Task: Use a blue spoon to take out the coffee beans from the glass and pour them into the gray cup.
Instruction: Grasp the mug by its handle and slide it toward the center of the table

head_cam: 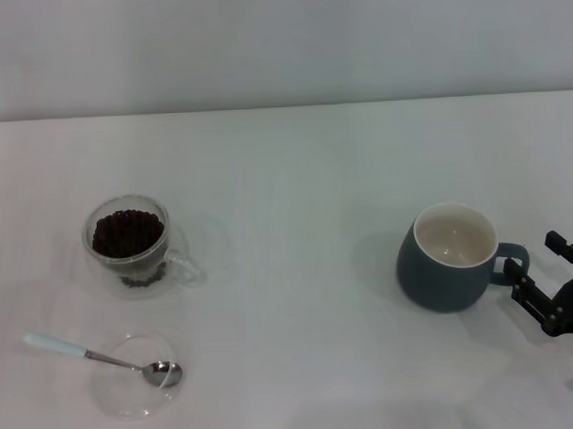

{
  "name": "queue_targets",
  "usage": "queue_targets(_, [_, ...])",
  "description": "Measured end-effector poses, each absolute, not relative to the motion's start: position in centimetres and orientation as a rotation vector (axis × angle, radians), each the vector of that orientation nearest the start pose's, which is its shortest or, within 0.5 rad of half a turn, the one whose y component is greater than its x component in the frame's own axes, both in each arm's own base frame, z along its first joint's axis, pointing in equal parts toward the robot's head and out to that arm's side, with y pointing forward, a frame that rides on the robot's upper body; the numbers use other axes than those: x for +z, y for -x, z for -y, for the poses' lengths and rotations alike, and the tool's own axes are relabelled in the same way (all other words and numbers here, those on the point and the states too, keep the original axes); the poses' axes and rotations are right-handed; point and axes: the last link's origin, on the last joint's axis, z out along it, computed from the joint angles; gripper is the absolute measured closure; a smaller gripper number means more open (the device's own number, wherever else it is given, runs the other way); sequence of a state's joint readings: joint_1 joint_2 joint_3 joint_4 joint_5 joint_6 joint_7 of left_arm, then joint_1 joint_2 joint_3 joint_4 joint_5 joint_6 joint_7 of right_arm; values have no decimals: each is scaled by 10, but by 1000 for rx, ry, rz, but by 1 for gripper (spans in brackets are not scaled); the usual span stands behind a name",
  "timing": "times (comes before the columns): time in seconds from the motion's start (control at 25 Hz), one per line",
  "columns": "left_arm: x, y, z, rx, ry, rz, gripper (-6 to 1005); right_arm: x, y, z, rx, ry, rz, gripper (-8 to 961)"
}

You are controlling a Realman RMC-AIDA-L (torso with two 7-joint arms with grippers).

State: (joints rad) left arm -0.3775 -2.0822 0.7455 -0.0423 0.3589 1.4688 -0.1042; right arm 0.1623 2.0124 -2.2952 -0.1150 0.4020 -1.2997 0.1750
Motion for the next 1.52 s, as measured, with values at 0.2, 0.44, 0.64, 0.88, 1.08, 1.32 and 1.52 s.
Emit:
queue_targets(0.2, [53, 374, -284, -638, 1197, 446, 107, -26, -388, -220, 488, 1920, -488, 295])
queue_targets(0.44, [54, 374, -286, -634, 1199, 448, 108, -27, -390, -225, 466, 1904, -508, 300])
queue_targets(0.64, [53, 373, -287, -638, 1201, 445, 107, -28, -388, -230, 465, 1908, -509, 309])
queue_targets(0.88, [52, 373, -287, -636, 1199, 451, 107, -30, -386, -234, 462, 1913, -508, 455])
queue_targets(1.08, [52, 375, -287, -631, 1201, 460, 106, -30, -386, -234, 461, 1916, -508, 594])
queue_targets(1.32, [51, 375, -287, -630, 1200, 464, 106, -31, -384, -235, 468, 1918, -508, 668])
queue_targets(1.52, [51, 375, -287, -629, 1199, 466, 107, -35, -378, -239, 489, 1927, -503, 696])
